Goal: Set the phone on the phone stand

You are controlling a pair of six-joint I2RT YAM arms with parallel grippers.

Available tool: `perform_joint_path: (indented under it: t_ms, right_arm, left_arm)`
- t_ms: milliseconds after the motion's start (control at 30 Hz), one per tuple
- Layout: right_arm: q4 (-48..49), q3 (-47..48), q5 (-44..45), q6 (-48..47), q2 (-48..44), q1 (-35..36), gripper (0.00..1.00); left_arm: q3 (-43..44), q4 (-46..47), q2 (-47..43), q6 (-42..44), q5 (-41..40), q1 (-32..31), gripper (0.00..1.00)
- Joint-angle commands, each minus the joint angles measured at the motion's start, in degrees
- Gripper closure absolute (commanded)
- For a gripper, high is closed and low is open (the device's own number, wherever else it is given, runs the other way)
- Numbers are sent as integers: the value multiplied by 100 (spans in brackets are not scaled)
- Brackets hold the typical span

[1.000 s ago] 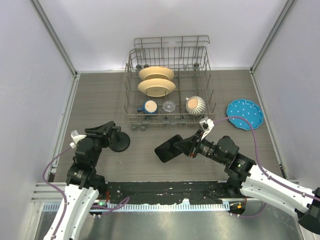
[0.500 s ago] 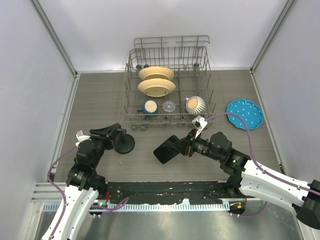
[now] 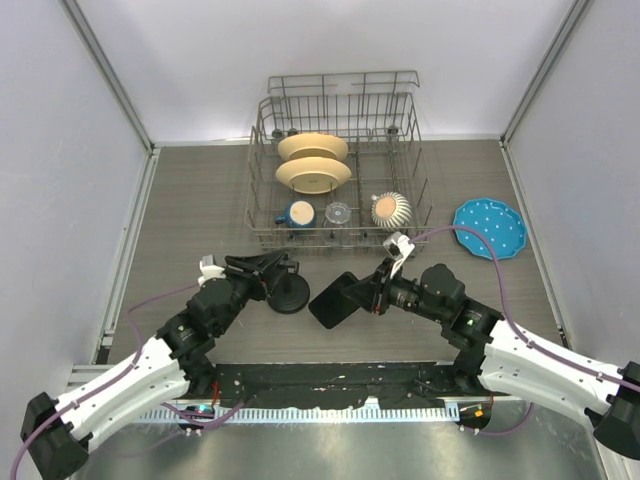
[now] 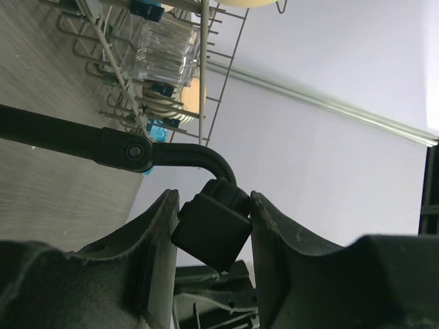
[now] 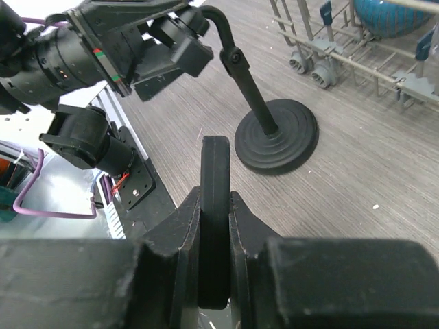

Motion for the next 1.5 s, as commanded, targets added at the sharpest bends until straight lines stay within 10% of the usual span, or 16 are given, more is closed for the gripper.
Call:
perform_joint_path:
  t_ms: [0,133,433,700,900,1200,1467]
  right_arm:
    - [128,412,248,-168,-488,6,99]
    - [-241,490,214,-361,-603,6,99]
    - [-1252,982,-234,-959,-594,6,99]
    - [-1604,1457,-928,-1267,-41,6,99]
    - [-1613,2124,-1588,-1259,810,68,99]
    - [-1324,2820,-2238,-512,1550,112,99]
    - [-963,2776,-2740,-37,1384,112,99]
  left_arm:
    - [-91,1179,692,-255,-760,-292,100]
    - [-187,1839,1019,-211,-804,-389,99]
    - [-170,-213,-174,-35,-5,-381,1]
    - [611,-3316,-1835,658,602,-380,0]
    - [1690,-3416,-1890,2897,479,-380,5]
    - [4002,-3117,191,7755,2670,-372,0]
    - [4541,-3100,1784,8824,4988,-380,0]
